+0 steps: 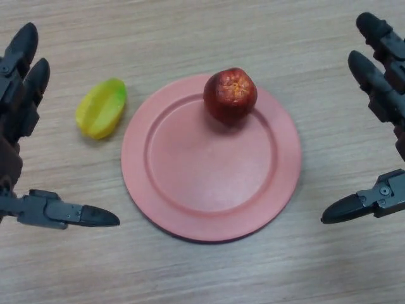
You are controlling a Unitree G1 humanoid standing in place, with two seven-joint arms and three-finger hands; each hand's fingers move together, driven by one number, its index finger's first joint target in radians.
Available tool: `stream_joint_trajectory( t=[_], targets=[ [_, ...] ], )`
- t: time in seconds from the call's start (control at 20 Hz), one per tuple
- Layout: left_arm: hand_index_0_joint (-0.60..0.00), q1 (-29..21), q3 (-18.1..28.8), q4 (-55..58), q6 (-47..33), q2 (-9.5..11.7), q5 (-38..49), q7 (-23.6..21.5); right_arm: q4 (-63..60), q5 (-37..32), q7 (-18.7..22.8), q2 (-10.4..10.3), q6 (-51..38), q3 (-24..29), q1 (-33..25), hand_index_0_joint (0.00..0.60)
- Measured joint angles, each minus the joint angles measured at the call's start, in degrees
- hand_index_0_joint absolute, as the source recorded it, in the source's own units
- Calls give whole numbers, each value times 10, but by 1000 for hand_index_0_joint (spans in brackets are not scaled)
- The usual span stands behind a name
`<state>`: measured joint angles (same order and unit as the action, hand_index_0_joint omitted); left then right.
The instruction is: Pick up the red apple and place it on the plate
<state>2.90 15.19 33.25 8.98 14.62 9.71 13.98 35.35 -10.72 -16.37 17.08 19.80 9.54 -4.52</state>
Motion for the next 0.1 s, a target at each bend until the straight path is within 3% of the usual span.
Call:
stream_joint_trajectory(
  t=[0.1],
  targets=[
    [0, 6, 0, 3, 0, -3, 0, 0, 5, 0, 5, 0, 18, 0, -1, 0]
  ],
)
